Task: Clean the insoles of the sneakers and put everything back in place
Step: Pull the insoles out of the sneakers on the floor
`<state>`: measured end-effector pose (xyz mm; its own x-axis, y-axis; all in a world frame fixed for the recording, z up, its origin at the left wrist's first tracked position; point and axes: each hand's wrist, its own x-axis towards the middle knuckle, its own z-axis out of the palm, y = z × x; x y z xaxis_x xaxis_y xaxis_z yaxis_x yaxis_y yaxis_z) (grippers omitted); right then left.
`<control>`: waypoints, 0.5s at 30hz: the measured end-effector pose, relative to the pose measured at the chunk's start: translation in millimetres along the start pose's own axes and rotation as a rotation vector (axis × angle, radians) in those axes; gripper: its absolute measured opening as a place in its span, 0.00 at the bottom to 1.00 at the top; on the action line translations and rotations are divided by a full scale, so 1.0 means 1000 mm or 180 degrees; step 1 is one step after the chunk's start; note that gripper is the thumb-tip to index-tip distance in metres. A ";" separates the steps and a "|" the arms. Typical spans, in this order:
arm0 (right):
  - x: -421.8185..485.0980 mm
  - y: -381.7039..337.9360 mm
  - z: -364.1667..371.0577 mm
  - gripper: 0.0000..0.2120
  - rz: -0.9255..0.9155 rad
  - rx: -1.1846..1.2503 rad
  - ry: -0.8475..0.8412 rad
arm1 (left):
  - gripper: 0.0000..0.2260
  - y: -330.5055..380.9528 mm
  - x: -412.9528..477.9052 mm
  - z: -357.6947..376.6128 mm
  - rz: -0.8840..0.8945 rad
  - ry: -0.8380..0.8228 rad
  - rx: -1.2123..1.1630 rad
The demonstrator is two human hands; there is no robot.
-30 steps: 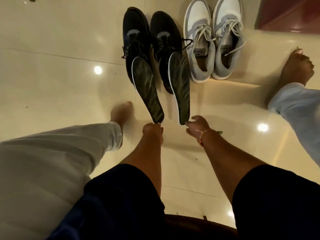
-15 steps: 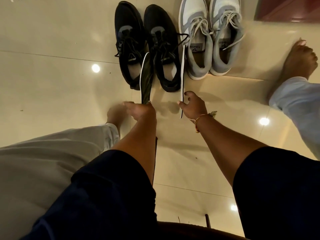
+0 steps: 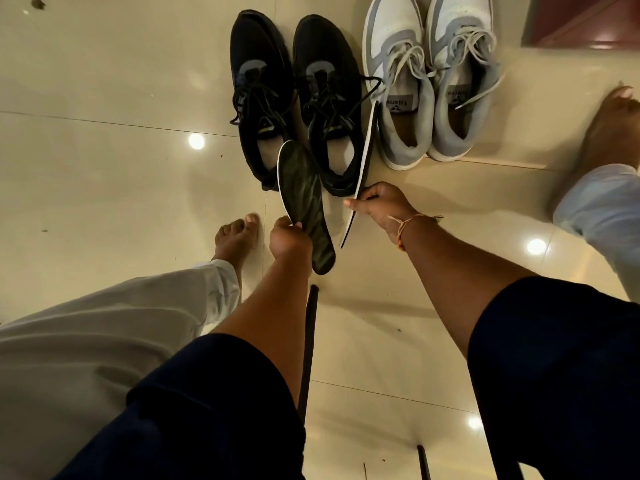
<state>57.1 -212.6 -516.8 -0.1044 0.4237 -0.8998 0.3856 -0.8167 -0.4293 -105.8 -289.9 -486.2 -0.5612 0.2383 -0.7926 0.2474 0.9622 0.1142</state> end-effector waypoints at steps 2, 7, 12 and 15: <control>0.000 0.001 0.001 0.31 0.0137 0.0109 -0.0072 | 0.29 0.000 -0.004 -0.005 -0.0610 -0.0058 -0.1140; -0.025 0.030 0.007 0.44 -0.0076 -0.0710 -0.0035 | 0.24 -0.034 -0.005 0.009 -0.0969 -0.0010 -0.1418; -0.046 0.054 0.018 0.45 -0.0552 -0.2907 0.0395 | 0.23 -0.048 -0.029 0.000 0.0253 -0.0548 0.1932; -0.045 0.060 0.025 0.44 -0.0646 -0.3321 0.0597 | 0.21 -0.044 -0.024 -0.001 -0.0271 -0.0604 0.1095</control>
<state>61.8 -290.0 -504.0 -0.1464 0.6392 -0.7549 0.9772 -0.0251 -0.2107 -104.6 -337.9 -471.8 -0.4433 0.1000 -0.8908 0.4744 0.8694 -0.1385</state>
